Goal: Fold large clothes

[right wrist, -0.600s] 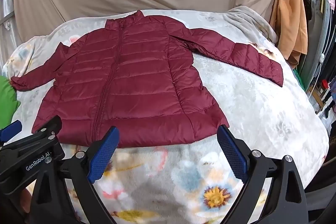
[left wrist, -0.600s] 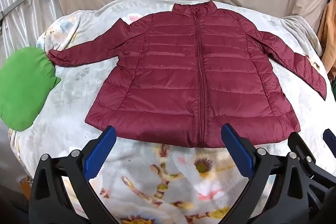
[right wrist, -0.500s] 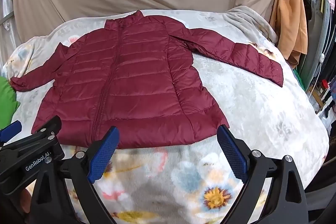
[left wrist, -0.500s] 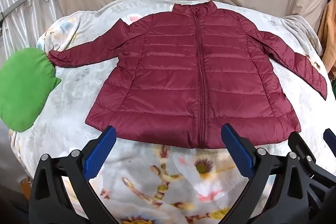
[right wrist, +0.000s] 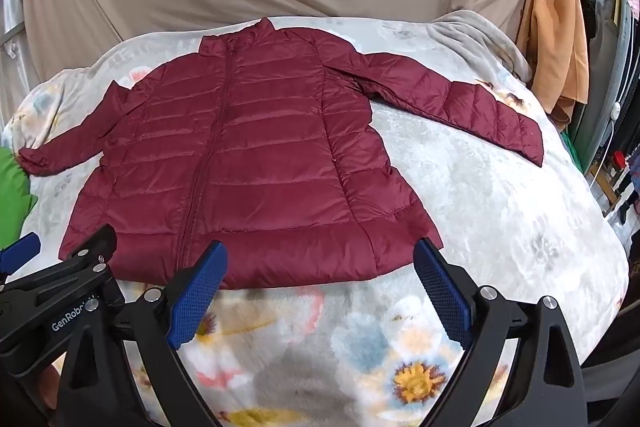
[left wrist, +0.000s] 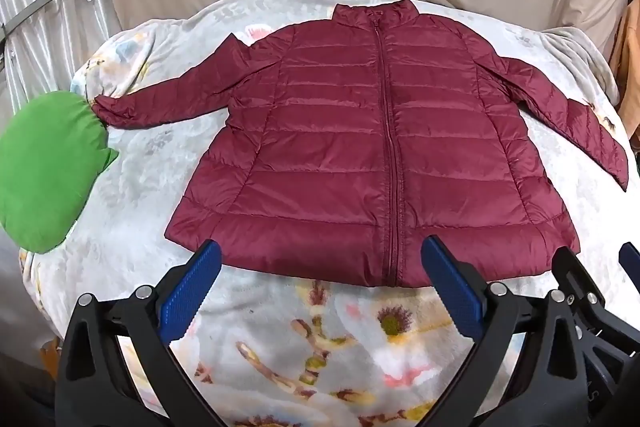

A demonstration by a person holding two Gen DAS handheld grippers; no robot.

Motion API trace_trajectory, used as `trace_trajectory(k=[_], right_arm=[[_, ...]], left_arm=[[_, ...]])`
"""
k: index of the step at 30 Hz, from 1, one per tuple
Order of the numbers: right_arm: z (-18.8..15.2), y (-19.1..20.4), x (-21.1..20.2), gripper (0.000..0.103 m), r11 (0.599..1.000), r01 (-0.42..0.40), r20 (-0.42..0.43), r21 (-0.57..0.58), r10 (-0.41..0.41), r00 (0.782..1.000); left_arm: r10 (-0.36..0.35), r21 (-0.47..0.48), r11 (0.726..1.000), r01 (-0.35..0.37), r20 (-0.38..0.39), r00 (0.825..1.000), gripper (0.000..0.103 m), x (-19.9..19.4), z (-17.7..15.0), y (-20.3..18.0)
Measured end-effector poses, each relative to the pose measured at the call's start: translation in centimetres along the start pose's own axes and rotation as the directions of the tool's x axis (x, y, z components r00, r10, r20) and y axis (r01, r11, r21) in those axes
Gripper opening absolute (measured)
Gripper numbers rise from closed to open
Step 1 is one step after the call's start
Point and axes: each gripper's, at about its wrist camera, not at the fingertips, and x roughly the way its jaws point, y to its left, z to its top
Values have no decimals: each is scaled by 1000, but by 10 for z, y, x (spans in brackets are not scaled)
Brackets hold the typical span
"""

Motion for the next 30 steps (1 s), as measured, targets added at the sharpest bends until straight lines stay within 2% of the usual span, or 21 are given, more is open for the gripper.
trace_trajectory(k=[30], right_arm=[[-3, 8, 10, 92, 1000, 4, -5, 5, -4, 1000]], left_arm=[[15, 5, 1000, -15, -9, 1000, 98, 5, 2, 4]])
